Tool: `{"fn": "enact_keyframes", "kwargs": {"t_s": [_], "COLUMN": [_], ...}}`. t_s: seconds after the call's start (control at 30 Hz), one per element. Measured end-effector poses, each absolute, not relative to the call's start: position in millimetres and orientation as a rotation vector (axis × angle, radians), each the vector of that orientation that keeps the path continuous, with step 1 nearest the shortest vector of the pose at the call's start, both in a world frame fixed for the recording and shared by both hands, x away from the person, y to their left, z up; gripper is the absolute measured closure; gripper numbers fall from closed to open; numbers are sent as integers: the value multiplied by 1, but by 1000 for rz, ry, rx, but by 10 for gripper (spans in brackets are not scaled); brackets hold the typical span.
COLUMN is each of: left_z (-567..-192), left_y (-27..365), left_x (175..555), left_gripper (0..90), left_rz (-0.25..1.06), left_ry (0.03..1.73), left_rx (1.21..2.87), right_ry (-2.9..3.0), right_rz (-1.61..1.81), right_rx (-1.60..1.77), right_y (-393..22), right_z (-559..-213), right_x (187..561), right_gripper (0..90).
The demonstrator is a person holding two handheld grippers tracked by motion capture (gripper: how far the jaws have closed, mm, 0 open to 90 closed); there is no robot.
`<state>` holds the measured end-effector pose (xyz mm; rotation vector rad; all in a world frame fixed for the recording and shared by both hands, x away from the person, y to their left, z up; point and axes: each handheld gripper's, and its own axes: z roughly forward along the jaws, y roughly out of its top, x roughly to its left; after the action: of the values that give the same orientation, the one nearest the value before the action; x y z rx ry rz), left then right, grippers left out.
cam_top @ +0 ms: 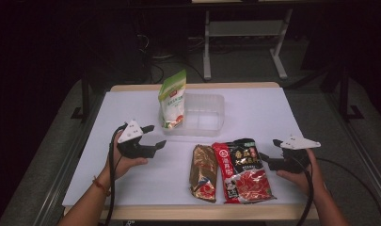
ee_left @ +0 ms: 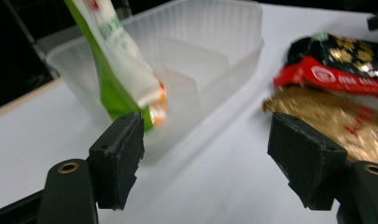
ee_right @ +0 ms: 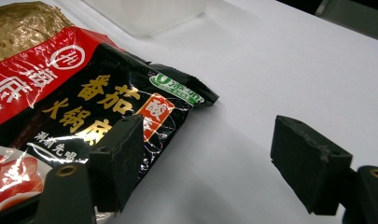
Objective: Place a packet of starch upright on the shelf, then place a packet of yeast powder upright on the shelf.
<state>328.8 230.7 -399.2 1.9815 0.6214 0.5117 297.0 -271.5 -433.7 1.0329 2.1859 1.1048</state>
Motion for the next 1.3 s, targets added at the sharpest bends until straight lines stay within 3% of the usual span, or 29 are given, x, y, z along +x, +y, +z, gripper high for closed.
{"fn": "enact_keyframes", "kwargs": {"t_s": [0.4,0.77,1.1,1.3], "left_z": [-433,-435,-434,-434], "left_y": [258,248,206,170], "left_x": [295,294,315,333], "left_gripper": [244,231,171,172], "left_rz": [369,299,56,-2], "left_ry": [662,699,669,624], "left_rx": [2072,2053,2041,2045], "right_ry": [2184,2188,2178,2189], "right_rz": [1101,1104,1090,1083], "right_rx": [1032,1030,1034,1022], "right_y": [-274,-274,-276,-273], "right_z": [-434,-436,-435,-435], "right_x": [298,299,293,291], "right_gripper": [254,255,258,261]}}
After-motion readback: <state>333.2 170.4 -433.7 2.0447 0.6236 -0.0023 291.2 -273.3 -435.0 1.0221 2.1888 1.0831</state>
